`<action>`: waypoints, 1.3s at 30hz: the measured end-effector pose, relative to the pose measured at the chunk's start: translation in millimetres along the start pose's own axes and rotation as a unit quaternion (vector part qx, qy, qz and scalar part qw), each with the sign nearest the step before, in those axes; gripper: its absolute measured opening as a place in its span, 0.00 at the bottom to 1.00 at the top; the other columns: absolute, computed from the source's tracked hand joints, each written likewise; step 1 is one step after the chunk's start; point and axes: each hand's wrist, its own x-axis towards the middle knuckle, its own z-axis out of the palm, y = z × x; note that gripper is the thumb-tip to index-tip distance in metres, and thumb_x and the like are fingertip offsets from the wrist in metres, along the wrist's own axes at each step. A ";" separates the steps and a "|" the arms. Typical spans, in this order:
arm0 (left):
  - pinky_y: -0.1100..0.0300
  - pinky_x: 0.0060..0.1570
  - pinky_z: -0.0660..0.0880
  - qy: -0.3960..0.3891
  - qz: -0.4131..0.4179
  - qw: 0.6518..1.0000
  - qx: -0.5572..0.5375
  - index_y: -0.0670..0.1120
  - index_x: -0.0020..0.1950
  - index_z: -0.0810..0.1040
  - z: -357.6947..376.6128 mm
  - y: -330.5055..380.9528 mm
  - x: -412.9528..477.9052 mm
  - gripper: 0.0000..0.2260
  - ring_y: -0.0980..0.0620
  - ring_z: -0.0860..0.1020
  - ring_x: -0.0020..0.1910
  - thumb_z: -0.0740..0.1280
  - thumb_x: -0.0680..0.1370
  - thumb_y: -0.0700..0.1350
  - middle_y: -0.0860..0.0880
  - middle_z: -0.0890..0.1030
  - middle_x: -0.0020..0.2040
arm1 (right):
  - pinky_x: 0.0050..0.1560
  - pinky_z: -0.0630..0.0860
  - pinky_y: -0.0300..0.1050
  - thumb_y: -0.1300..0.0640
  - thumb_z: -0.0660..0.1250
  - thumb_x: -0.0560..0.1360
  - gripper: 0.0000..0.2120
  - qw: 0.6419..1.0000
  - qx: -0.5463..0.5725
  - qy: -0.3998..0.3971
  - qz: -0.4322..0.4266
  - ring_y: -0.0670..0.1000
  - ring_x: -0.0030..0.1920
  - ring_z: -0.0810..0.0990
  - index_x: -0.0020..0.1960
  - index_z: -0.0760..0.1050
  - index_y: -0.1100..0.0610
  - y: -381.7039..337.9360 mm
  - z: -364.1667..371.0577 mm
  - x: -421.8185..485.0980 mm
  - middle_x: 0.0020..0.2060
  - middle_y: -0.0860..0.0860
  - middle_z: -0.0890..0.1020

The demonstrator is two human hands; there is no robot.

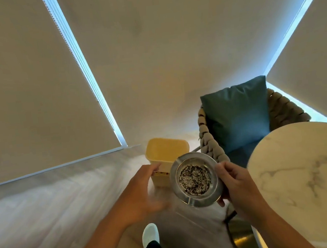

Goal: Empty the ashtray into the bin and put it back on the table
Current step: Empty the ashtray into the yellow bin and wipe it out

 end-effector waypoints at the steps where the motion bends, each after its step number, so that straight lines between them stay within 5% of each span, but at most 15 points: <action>1: 0.75 0.51 0.67 -0.008 -0.003 1.000 0.004 0.77 0.66 0.55 -8.1 -10.4 11.8 0.43 0.78 0.63 0.61 0.72 0.56 0.75 0.83 0.61 0.59 | 0.22 0.74 0.43 0.47 0.62 0.73 0.19 1.000 0.003 0.007 0.009 0.53 0.26 0.77 0.47 0.76 0.64 0.3 8.0 11.4 0.29 0.55 0.80; 5: 0.66 0.60 0.66 -0.042 -0.007 0.998 0.041 0.76 0.68 0.53 -28.6 -45.9 66.6 0.45 0.71 0.66 0.61 0.71 0.56 0.76 0.80 0.59 0.64 | 0.21 0.73 0.43 0.49 0.62 0.74 0.18 0.999 0.014 0.032 0.024 0.51 0.24 0.76 0.47 0.76 0.64 3.0 28.9 50.6 0.27 0.53 0.80; 7: 0.60 0.64 0.69 -0.065 -0.008 0.996 0.069 0.73 0.69 0.54 -30.1 -68.1 105.0 0.45 0.64 0.66 0.65 0.72 0.58 0.74 0.70 0.63 0.70 | 0.21 0.73 0.42 0.48 0.61 0.74 0.17 0.998 0.018 0.044 0.030 0.51 0.24 0.76 0.47 0.76 0.63 9.1 33.6 75.4 0.27 0.53 0.80; 12: 0.56 0.66 0.66 -0.121 -0.017 0.977 0.173 0.56 0.75 0.56 1.5 -141.4 199.9 0.49 0.52 0.67 0.70 0.76 0.61 0.66 0.55 0.64 0.75 | 0.21 0.73 0.42 0.46 0.61 0.73 0.15 0.996 0.030 0.067 0.055 0.52 0.25 0.77 0.42 0.77 0.58 47.9 33.2 153.9 0.28 0.56 0.80; 18: 0.52 0.75 0.53 -0.161 -0.020 0.940 0.301 0.48 0.79 0.48 62.0 -235.1 285.7 0.58 0.47 0.54 0.78 0.76 0.60 0.67 0.46 0.53 0.80 | 0.23 0.75 0.45 0.46 0.61 0.72 0.17 0.994 0.039 0.068 0.073 0.53 0.27 0.78 0.45 0.76 0.62 125.9 23.9 251.9 0.30 0.59 0.80; 22: 0.49 0.77 0.44 -0.186 -0.006 0.912 0.365 0.47 0.79 0.39 84.3 -277.6 323.6 0.64 0.45 0.43 0.80 0.74 0.58 0.71 0.44 0.42 0.81 | 0.23 0.75 0.45 0.48 0.62 0.74 0.15 0.993 0.052 0.067 0.080 0.52 0.27 0.78 0.43 0.76 0.60 170.0 23.5 296.2 0.30 0.56 0.80; 28: 0.47 0.77 0.43 -0.255 0.021 0.884 0.392 0.44 0.78 0.35 93.1 -308.1 353.4 0.69 0.45 0.40 0.79 0.76 0.55 0.71 0.43 0.37 0.80 | 0.25 0.75 0.45 0.55 0.60 0.80 0.13 0.989 0.064 0.095 0.098 0.49 0.28 0.77 0.42 0.77 0.58 220.8 38.0 333.0 0.30 0.53 0.80; 39: 0.48 0.78 0.46 -0.267 0.030 0.896 0.354 0.45 0.77 0.31 96.3 -323.9 357.0 0.71 0.45 0.38 0.79 0.78 0.56 0.68 0.44 0.33 0.79 | 0.27 0.78 0.45 0.56 0.64 0.80 0.13 0.977 0.102 0.124 0.142 0.49 0.30 0.81 0.37 0.80 0.53 255.0 67.1 367.1 0.32 0.52 0.83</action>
